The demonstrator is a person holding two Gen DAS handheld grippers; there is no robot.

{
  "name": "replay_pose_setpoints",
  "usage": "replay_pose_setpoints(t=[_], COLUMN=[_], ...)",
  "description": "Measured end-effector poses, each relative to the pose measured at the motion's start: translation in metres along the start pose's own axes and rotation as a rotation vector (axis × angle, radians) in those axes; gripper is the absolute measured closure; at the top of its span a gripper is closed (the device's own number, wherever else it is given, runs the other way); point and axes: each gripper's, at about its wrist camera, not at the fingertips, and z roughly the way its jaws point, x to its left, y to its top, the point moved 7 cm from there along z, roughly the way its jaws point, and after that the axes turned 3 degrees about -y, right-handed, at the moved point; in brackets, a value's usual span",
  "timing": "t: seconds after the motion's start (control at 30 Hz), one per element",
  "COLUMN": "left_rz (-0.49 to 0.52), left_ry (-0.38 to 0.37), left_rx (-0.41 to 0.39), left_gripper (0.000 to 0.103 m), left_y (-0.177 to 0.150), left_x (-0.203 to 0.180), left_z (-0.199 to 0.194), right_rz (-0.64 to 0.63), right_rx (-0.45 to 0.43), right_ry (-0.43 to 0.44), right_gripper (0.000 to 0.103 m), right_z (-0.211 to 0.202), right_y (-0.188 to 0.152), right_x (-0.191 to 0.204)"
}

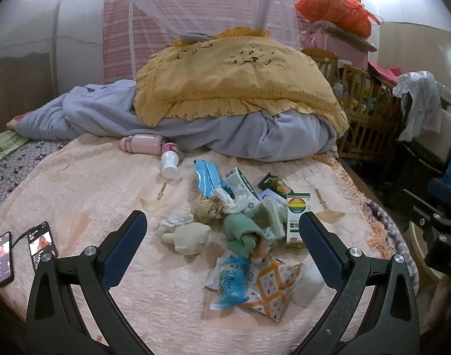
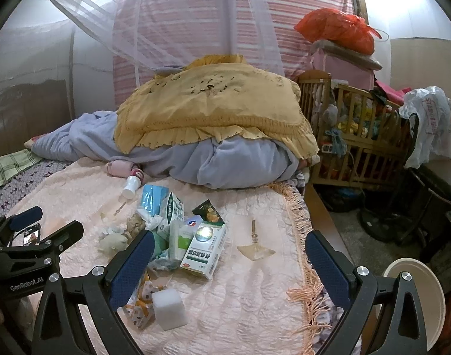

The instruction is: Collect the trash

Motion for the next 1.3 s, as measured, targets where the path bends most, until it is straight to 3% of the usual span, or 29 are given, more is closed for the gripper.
replay_pose_setpoints(t=[1.3], left_rz=[-0.029], left_ry=[0.037], left_rx=[0.014], left_gripper=[0.001], left_y=[0.002], left_x=[0.031], left_z=[-0.001], right_rz=[-0.029], right_rx=[0.047], right_ry=[0.046], right_gripper=[0.001], right_z=[0.004], right_y=[-0.013], right_x=[0.007])
